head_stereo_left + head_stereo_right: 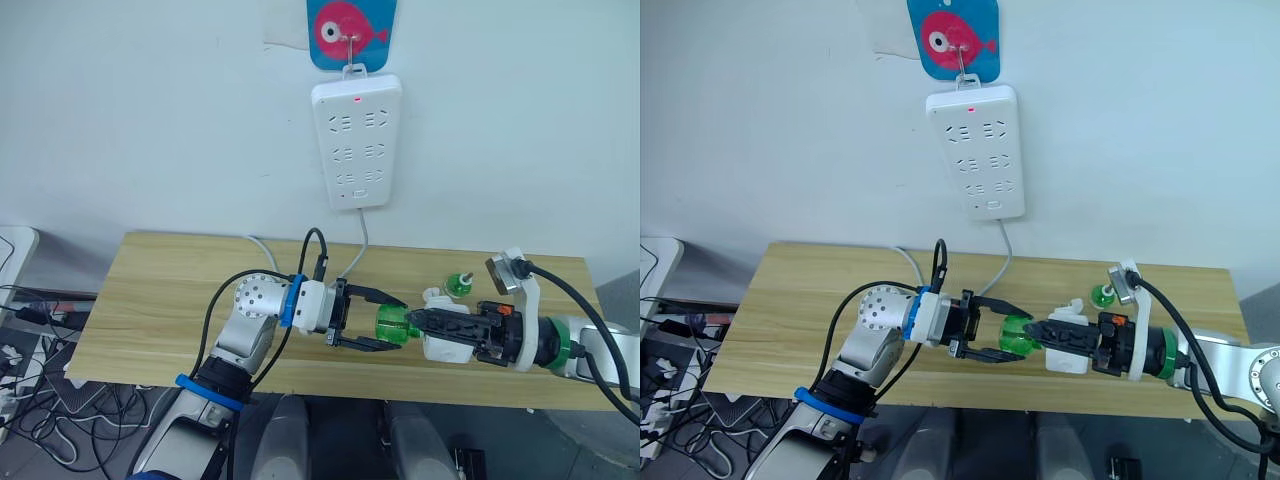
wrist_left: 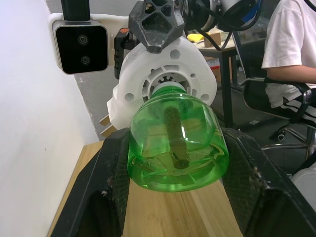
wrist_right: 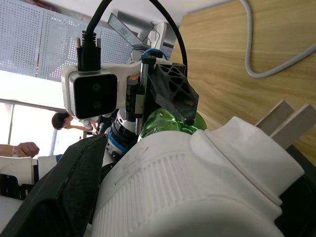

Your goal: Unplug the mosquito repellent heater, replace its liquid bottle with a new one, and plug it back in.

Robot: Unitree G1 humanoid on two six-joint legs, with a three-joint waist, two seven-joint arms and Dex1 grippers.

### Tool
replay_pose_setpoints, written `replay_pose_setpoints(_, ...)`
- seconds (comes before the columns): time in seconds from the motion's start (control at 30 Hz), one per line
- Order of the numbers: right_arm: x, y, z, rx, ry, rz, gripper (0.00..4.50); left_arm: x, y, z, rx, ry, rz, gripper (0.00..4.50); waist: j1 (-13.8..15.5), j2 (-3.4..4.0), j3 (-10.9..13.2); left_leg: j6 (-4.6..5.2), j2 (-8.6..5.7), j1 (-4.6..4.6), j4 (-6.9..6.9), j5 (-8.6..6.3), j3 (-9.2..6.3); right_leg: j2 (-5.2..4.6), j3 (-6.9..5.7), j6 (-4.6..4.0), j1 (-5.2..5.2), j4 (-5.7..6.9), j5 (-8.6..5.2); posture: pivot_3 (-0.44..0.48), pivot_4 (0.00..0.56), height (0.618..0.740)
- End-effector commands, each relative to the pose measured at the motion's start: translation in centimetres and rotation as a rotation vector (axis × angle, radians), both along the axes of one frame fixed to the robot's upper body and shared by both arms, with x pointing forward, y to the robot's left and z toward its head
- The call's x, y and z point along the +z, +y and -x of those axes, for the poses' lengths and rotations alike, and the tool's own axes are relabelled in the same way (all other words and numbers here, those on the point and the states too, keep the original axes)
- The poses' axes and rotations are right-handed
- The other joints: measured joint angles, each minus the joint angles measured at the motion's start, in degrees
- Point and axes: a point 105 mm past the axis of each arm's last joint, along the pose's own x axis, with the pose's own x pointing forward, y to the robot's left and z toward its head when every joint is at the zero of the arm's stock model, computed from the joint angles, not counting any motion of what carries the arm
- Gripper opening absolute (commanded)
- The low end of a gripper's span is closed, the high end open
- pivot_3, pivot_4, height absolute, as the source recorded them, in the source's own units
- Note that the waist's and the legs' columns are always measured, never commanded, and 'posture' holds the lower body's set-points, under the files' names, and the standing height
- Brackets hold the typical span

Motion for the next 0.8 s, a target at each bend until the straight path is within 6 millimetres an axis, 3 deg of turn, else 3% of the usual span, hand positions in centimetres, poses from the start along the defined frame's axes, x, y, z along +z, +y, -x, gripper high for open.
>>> replay_pose_setpoints(0.03, 0.3, 0.5, 0.8, 0.026, -0.006, -0.018, 4.49, 0.6, -0.3, 0.4, -0.018, -0.034, 0.022, 2.26, 0.0, 0.0, 0.0, 0.0, 0.0, 0.0, 0.0, 0.0, 0.0, 0.0, 0.0, 0.0, 0.0, 0.0, 0.0, 0.124, 0.326, 0.74)
replay_pose_setpoints(0.8, 0.6, -0.1, 3.3, 0.129, 0.021, -0.083, 4.49, 0.4, -0.1, 0.8, -0.026, -0.036, 0.016, 2.26, 0.03, 0.0, 0.0, 0.0, 0.0, 0.0, 0.0, 0.0, 0.0, 0.0, 0.0, 0.01, 0.0, -0.01, 0.0, 0.128, 0.313, 0.74)
